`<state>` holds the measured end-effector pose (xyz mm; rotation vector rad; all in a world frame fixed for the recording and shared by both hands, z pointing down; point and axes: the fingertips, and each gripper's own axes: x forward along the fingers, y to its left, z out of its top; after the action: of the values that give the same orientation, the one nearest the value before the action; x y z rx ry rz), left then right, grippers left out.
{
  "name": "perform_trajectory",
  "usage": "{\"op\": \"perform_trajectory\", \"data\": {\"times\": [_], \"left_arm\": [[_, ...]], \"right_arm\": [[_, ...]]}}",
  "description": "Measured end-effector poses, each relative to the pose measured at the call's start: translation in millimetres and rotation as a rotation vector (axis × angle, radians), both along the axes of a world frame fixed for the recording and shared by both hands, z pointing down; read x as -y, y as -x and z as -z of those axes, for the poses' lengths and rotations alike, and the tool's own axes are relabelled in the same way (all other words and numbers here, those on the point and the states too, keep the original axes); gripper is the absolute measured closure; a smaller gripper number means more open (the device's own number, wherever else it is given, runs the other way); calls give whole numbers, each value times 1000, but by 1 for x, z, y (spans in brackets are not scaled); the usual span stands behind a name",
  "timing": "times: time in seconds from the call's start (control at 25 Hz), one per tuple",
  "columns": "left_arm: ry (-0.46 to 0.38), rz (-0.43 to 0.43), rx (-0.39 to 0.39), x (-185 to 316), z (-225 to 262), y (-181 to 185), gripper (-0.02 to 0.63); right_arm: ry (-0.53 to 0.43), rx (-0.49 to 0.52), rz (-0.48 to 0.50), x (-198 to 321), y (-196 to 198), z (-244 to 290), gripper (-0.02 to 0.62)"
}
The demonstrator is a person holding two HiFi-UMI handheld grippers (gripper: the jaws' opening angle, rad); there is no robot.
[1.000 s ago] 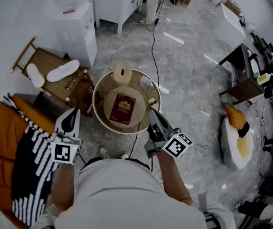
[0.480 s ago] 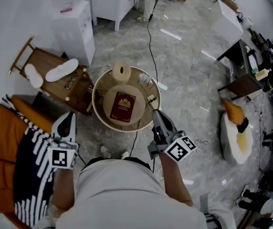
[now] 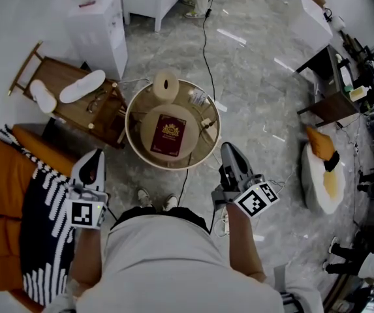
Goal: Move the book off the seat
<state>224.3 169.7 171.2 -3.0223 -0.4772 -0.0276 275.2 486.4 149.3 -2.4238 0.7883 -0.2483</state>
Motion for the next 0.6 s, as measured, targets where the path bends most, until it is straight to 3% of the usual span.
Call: {"op": "perform_trajectory", "data": {"times": [0.2,0.36,0.6], "left_arm": [[5,-31,25,-7,-9,-1,589],[14,-59,37,-15,-13,-7,589],[24,-112,50,-33,-17,-14,589]], "right_arm": [[38,-2,-27,-8,3,-4,574],[123,-33,-31,-18,0,1,573],[143,-50,-48,-29,-9,9,573]]}}
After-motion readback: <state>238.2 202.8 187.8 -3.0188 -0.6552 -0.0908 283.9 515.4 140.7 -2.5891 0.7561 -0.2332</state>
